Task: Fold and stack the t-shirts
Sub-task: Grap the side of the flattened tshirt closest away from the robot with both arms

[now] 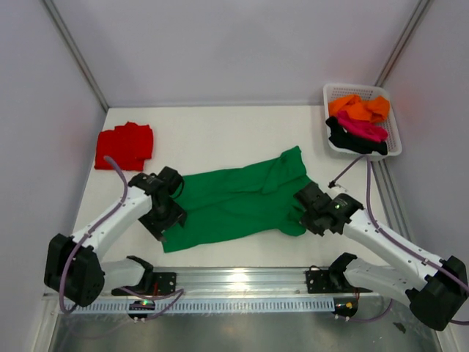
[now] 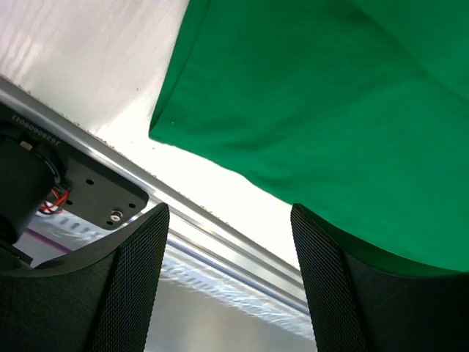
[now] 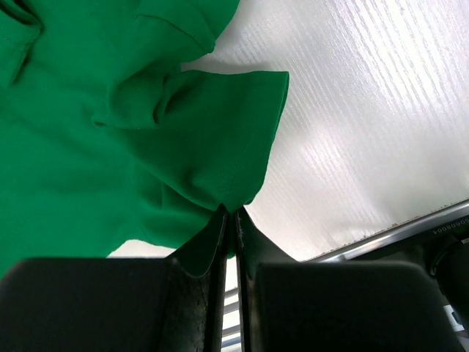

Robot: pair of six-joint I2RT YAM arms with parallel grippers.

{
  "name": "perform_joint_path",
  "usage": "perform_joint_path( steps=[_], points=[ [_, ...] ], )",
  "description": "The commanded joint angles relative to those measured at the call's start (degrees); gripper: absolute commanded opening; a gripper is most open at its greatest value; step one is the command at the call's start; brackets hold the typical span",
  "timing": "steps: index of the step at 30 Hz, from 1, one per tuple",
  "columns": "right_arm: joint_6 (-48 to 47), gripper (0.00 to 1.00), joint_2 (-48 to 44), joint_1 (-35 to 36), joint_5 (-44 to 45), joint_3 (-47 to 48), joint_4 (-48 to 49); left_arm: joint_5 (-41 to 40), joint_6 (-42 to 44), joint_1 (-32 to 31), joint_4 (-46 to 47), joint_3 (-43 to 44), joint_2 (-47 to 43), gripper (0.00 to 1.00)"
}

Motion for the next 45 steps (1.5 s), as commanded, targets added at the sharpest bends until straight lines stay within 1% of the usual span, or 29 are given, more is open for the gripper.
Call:
perform_joint_path(
  steps=[1,4,6,7,8,10,11,14,15,17,18,21,24,28,32,37,41,45],
  points=[
    [0.9,0.09,0.0,0.3,0.5,-0.6,0.7,-1.5,-11.9,-0.2,-0.8,-2.1,-7.2,0.70],
    [-0.2,0.09,0.5,0.3,0.0,-0.8,2.1,-3.5,-16.2,-0.2,-3.6,-3.4,-11.5,0.70],
    [-1.4,0.09,1.4,0.3,-0.6,-1.0,3.3,-4.3,-19.7,-0.2,-5.0,-4.3,-16.3,0.70],
    [-1.7,0.09,1.6,0.3,-0.8,-1.0,3.6,-4.7,-21.2,-0.2,-5.4,-5.7,-18.1,0.70],
    [-2.0,0.09,1.9,0.3,-1.3,-1.1,4.6,-5.2,-22.4,-0.2,-5.8,-6.5,-21.7,0.70],
    [-3.0,0.09,2.5,0.3,-1.6,-1.1,5.4,-6.8,-25.8,-0.2,-5.3,-9.3,-25.2,0.70],
    [-3.4,0.09,2.7,0.3,-1.7,-1.0,6.0,-7.5,-26.4,-0.2,-4.0,-10.2,-28.1,0.70],
    [-4.8,0.09,3.2,0.3,-2.0,-0.9,7.0,-9.7,-26.8,-0.2,-1.6,-13.7,-31.3,0.70],
    [-5.0,0.09,3.5,0.3,-2.1,-0.8,7.1,-9.7,-26.0,-0.2,2.1,-15.8,-33.0,0.70],
    [-5.8,0.09,3.7,0.3,-2.0,-0.7,7.3,-9.2,-25.0,-0.2,5.2,-17.8,-34.3,0.70],
    [-5.9,0.09,3.8,0.3,-1.9,-0.7,7.3,-9.2,-24.7,-0.2,8.5,-19.7,-35.1,0.69],
    [-6.1,0.09,3.8,0.3,-1.9,-0.7,7.5,-8.3,-24.0,-0.2,10.9,-22.8,-34.5,0.69],
    [-5.8,0.09,3.8,0.3,-1.9,-0.6,7.3,-6.3,-23.4,-0.2,12.6,-24.8,-31.8,0.69],
    [-5.7,0.09,3.9,0.3,-1.8,-0.6,7.7,-6.2,-23.2,-0.4,9.9,-24.7,-28.8,0.69],
    [-5.7,0.09,4.7,0.3,-1.8,-0.4,8.0,-6.5,-24.4,-1.2,6.4,-24.5,-28.3,0.69],
    [-5.8,0.09,5.6,0.3,-2.1,-0.3,8.8,-5.4,-25.3,-1.3,6.7,-26.8,-28.3,0.69],
    [-6.0,0.09,5.9,0.3,-2.0,-0.1,9.0,-6.4,-25.2,-1.3,6.4,-27.0,-27.9,0.69],
    [-6.0,0.09,6.1,0.3,-2.1,0.2,8.9,-6.5,-25.0,-1.3,8.7,-28.0,-26.6,0.69]
  ],
)
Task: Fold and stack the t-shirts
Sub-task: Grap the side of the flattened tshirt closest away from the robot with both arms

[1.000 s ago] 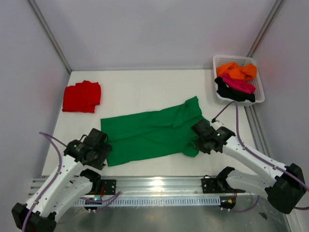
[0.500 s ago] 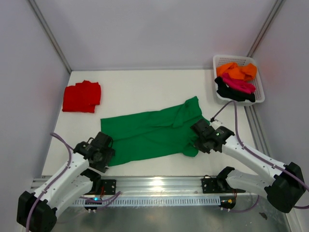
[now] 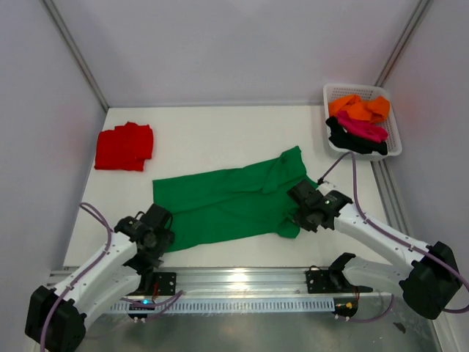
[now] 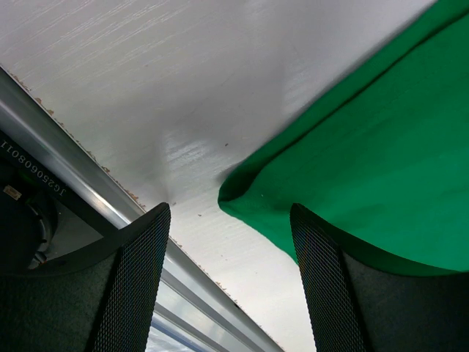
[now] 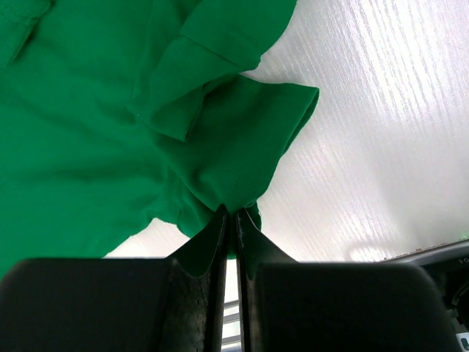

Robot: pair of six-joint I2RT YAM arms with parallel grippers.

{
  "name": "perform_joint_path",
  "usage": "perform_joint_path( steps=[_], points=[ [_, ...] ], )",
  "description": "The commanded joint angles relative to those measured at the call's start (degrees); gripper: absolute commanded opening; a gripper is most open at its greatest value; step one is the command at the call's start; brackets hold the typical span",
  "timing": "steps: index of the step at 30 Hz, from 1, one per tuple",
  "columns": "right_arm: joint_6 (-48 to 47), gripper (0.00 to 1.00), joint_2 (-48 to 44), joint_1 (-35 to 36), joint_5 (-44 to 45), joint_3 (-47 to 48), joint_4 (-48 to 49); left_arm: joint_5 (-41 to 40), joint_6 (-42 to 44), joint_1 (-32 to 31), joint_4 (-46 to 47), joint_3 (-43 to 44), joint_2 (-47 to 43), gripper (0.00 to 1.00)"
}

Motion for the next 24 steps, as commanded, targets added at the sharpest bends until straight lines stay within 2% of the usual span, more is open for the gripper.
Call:
perform_joint_path(
  steps=[1,7,9,11,14,17,21,24],
  points=[
    [-0.5,0.09,0.1,0.3,0.4,1.3,1.0,-1.2,-1.2,-0.2,1.9,-0.8,2.0,0.69],
    [-0.6,0.09,-0.1,0.3,0.8,1.8,0.2,-2.7,0.8,-0.2,5.4,-0.3,5.9,0.64],
    [-0.3,0.09,-0.5,0.3,1.0,1.9,-0.1,-3.6,1.3,-0.2,5.9,-0.2,6.7,0.54],
    [-0.2,0.09,-0.8,0.3,1.1,1.8,-0.4,-4.1,2.0,-0.2,6.6,0.0,7.1,0.37],
    [0.1,0.09,-1.6,0.3,1.3,1.6,-0.9,-4.1,2.0,-0.2,7.3,0.1,7.1,0.23],
    [0.3,0.09,-2.3,0.3,1.5,1.5,-1.1,-4.2,2.1,-0.2,7.4,0.0,7.0,0.15],
    [0.3,0.09,-2.7,0.3,1.9,1.5,-1.5,-4.5,2.1,-0.3,6.2,1.1,6.5,0.09],
    [0.1,0.09,-2.7,0.3,2.9,2.5,-2.3,-6.1,2.8,-0.3,3.7,4.2,6.3,0.08]
  ],
)
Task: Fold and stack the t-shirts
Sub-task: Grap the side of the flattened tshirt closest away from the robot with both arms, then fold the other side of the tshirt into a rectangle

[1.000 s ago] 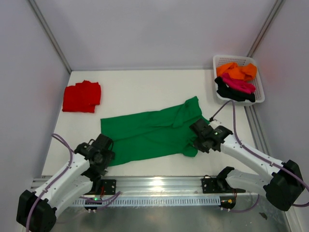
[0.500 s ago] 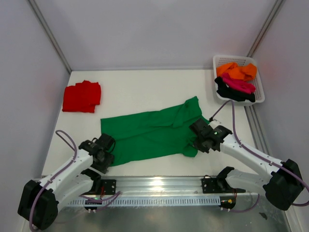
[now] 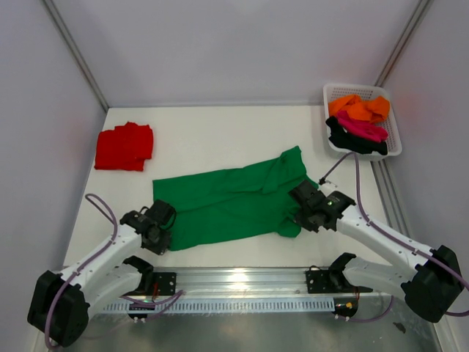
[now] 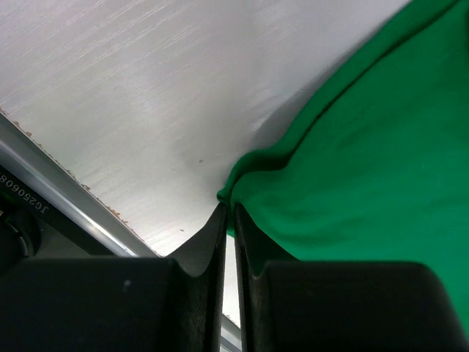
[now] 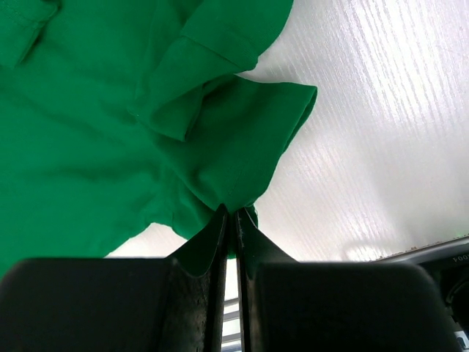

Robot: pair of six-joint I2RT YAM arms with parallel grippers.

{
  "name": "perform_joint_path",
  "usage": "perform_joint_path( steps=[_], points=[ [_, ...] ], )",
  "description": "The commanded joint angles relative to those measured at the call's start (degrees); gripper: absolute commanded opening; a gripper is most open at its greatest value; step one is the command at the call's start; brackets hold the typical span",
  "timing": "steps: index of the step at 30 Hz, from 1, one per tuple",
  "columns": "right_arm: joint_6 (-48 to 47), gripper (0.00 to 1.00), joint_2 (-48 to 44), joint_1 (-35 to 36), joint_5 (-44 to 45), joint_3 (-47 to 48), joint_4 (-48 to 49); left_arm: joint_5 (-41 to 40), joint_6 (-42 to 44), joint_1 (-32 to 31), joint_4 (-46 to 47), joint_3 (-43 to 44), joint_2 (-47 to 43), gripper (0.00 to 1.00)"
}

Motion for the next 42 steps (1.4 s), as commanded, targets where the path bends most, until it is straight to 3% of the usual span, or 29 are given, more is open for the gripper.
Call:
perform_joint_path(
  steps=[1,9,19,33,42],
  points=[
    [-0.1,0.09,-1.0,0.3,3.3,3.3,-1.6,-5.2,1.1,-0.2,-1.4,5.7,-0.1,0.08],
    [-3.1,0.09,2.3,0.3,8.1,10.4,-1.7,-10.1,4.9,-0.1,-6.9,17.8,4.7,0.09],
    [-8.7,0.10,7.8,-0.3,12.9,17.5,0.7,-14.2,9.0,-0.1,-6.7,25.2,11.5,0.11],
    [-21.2,0.10,17.0,-13.7,11.8,27.4,7.7,-25.1,11.1,0.0,-13.8,42.1,23.2,0.13],
    [-27.4,0.10,23.0,-17.2,11.6,32.2,10.7,-29.6,8.7,1.3,-18.3,50.9,28.8,0.13]
  ],
)
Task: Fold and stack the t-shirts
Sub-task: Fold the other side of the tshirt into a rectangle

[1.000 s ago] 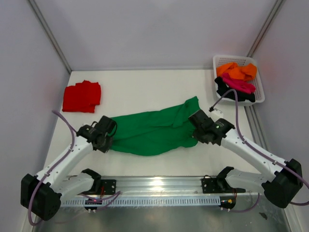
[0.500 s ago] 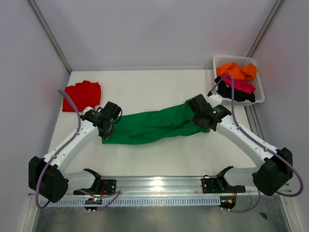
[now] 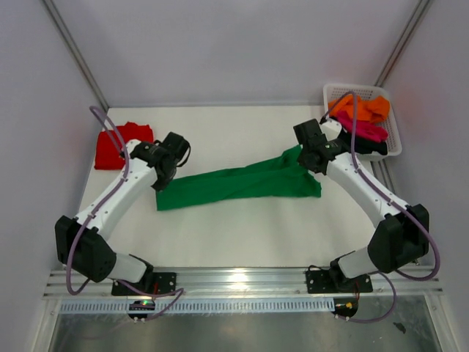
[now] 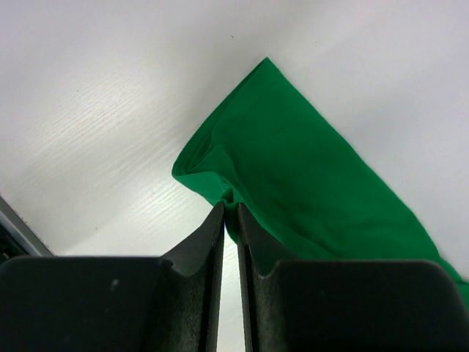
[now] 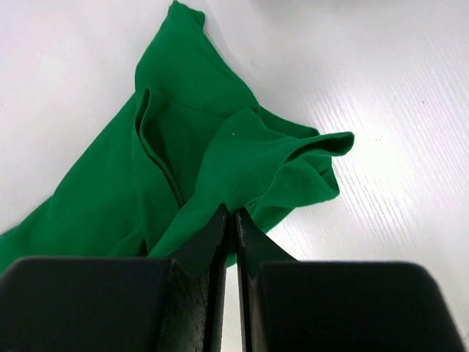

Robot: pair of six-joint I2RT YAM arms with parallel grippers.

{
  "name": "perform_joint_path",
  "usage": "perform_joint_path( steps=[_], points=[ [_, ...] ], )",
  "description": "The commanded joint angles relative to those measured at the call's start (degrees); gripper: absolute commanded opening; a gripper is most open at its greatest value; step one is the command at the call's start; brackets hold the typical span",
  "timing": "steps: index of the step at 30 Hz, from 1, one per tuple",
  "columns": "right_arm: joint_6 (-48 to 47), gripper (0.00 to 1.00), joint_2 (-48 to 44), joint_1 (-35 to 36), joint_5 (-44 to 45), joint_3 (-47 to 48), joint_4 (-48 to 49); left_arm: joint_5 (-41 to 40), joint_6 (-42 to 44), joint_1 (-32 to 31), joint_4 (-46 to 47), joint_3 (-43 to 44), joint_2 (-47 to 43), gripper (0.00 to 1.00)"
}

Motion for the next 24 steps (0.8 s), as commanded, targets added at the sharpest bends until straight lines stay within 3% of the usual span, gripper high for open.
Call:
perform_joint_path(
  steps=[1,16,24],
  points=[
    [-4.3,0.10,1.5,-1.5,1.2,3.0,4.4,-5.9,-2.2,1.0,-2.9,3.5,2.0,0.13],
    [-10.0,0.10,18.3,-4.5,-1.7,20.8,3.9,-7.4,-0.8,4.1,-3.3,11.2,11.9,0.13],
    [-9.0,0.11,23.6,-4.5,-3.7,22.9,3.7,-6.4,0.3,5.9,-4.8,13.7,17.5,0.13]
  ],
)
